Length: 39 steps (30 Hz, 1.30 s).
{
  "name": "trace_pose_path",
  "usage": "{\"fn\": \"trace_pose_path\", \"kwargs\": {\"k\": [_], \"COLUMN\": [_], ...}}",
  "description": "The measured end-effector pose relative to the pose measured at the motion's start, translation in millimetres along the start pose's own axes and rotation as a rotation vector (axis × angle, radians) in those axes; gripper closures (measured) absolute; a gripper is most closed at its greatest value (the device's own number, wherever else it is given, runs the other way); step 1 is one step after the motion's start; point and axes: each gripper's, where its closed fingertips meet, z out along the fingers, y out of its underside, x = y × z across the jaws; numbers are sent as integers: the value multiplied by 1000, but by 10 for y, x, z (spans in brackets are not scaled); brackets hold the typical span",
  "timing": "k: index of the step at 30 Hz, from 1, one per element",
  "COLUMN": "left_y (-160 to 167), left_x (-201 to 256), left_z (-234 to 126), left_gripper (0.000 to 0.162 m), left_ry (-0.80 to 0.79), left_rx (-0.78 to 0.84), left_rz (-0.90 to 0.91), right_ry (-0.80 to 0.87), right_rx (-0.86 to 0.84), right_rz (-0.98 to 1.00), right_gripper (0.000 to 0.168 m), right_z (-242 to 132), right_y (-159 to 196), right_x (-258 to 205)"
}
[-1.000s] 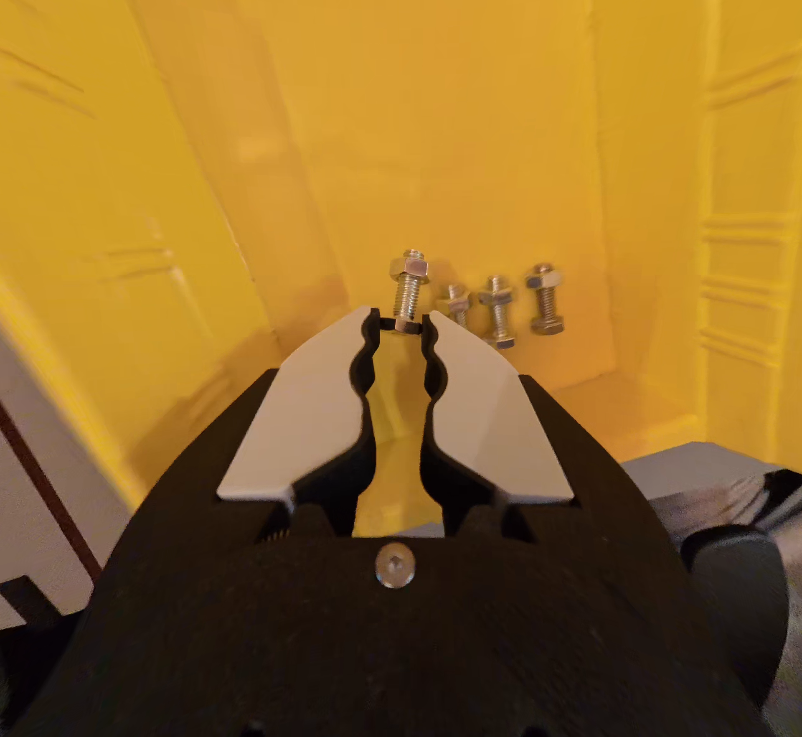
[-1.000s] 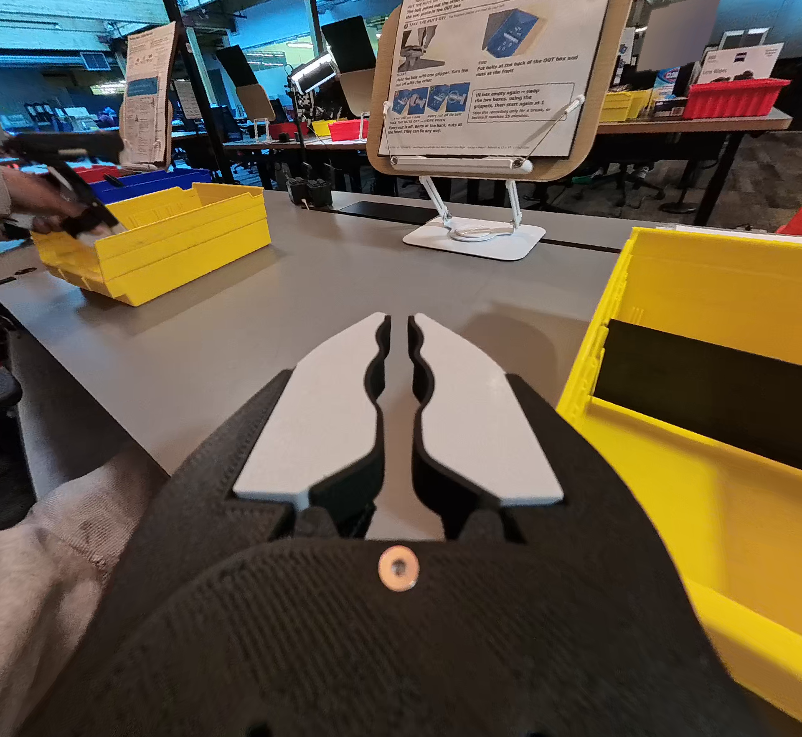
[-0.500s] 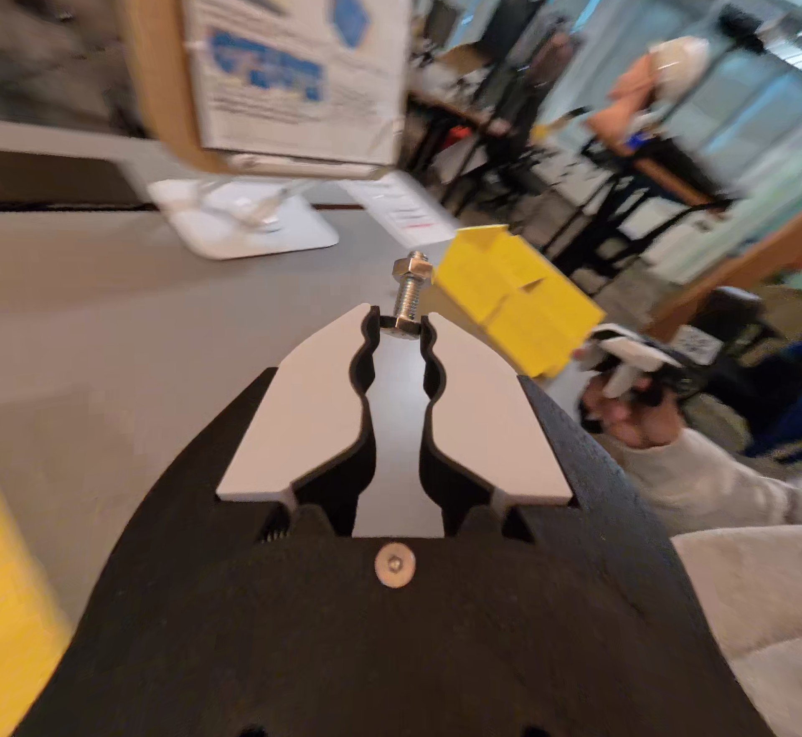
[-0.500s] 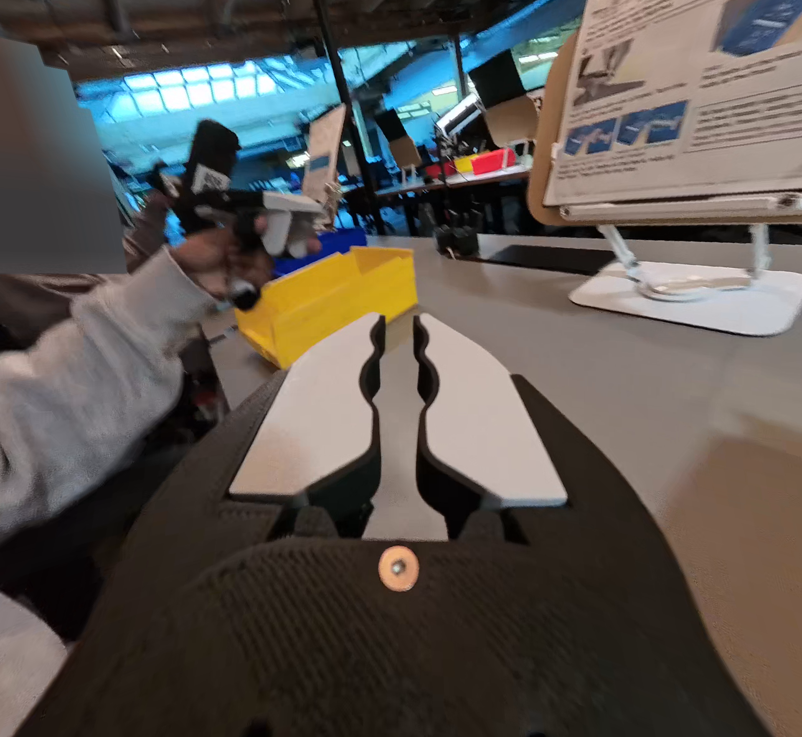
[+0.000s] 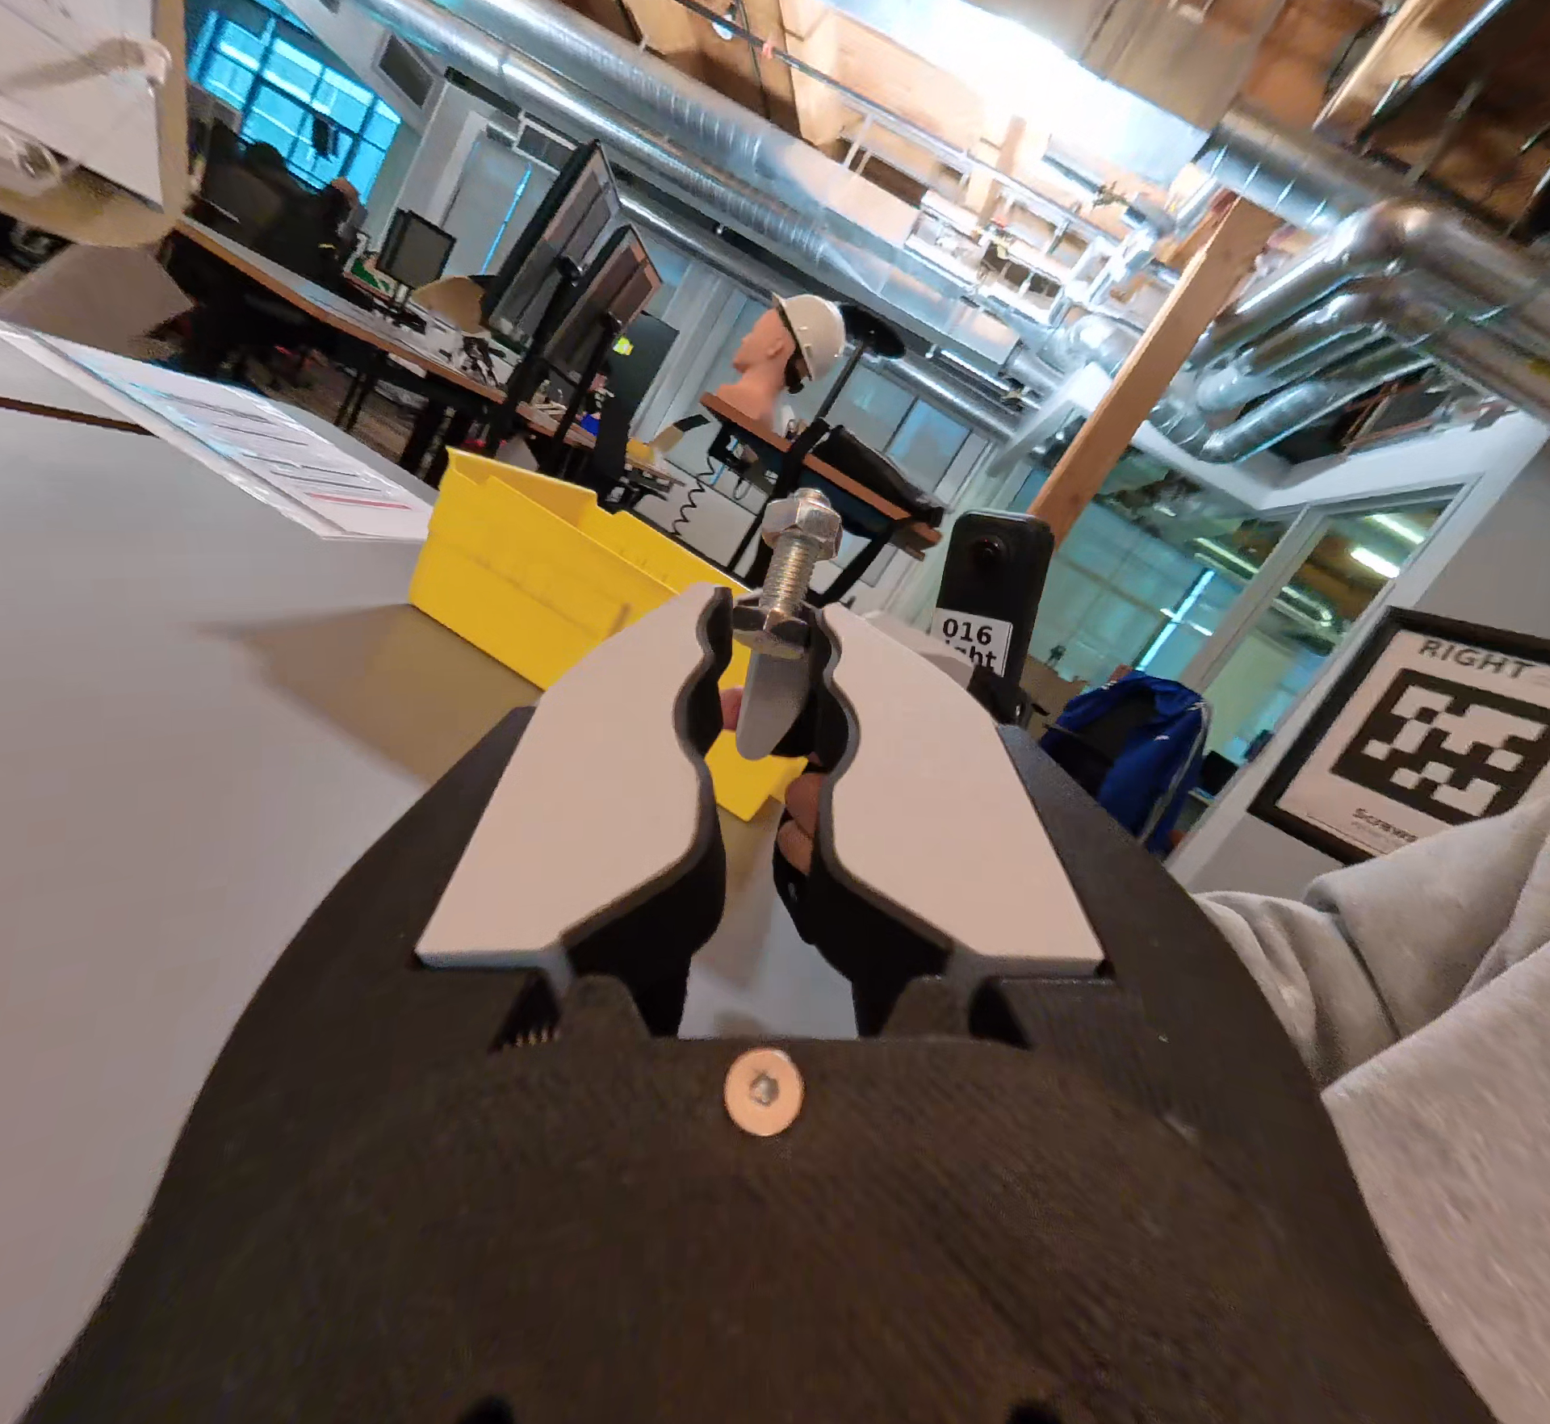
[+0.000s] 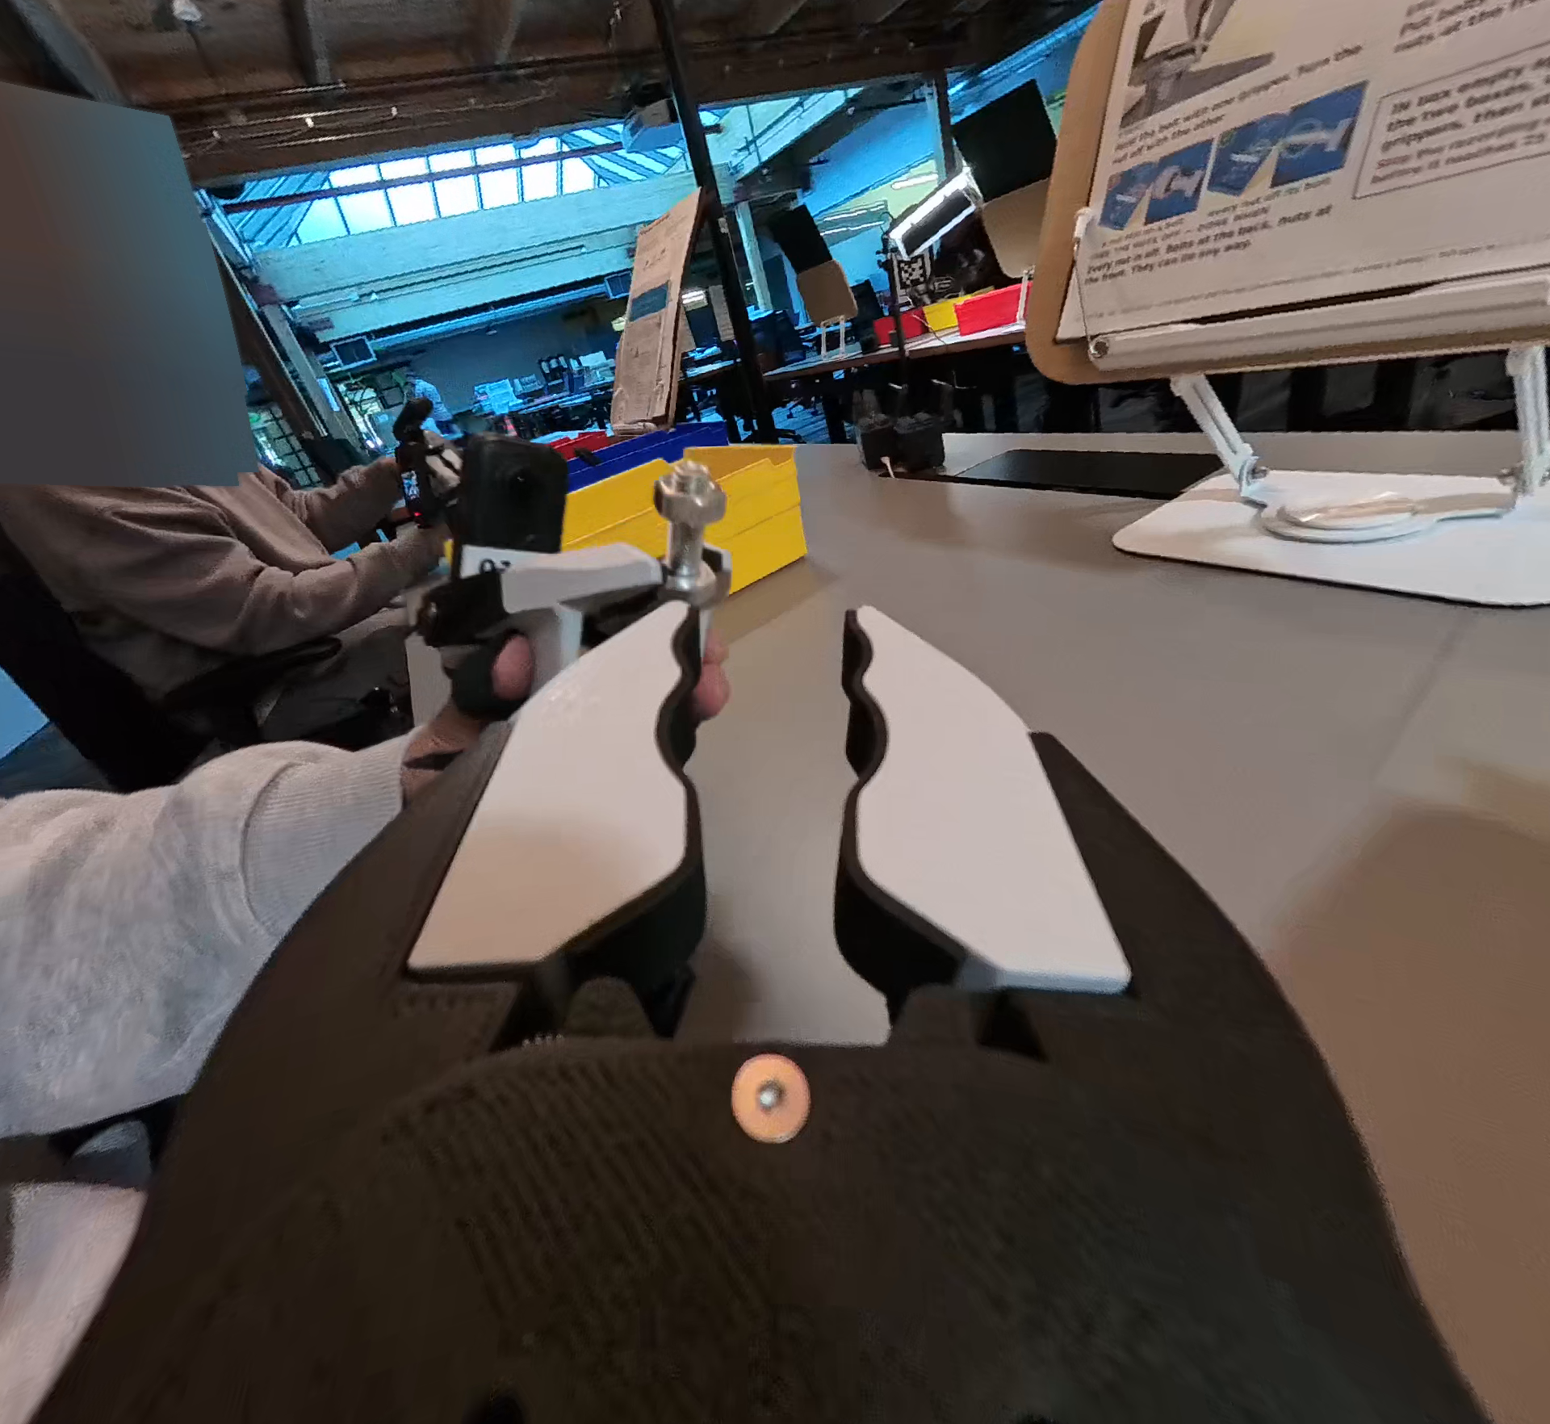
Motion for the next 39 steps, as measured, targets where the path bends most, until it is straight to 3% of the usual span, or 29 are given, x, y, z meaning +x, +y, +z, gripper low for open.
{"fn": "trace_pose_path", "kwargs": {"k": [12, 22, 30, 35, 39], "left_y": [186, 345, 375, 409, 521], "left_x": [74, 137, 184, 213, 207], "left_z": [-23, 10, 19, 15, 6], "left_gripper": [145, 145, 144, 123, 121], "left_ry": [97, 105, 102, 82, 69], "left_rx": [-60, -144, -153, -183, -265], "left_rz": [-32, 36, 70, 170, 271], "right_ry": [-116, -106, -122, -162, -201], "right_rx": [-10, 18, -10, -43, -116], "right_rz": [24, 51, 28, 0, -66], "right_gripper": [138, 151, 151, 151, 151], "right_z": [125, 70, 48, 34, 8], "right_y": [80, 24, 17, 19, 75], "right_x": [-312, -259, -292, -343, -394]}}
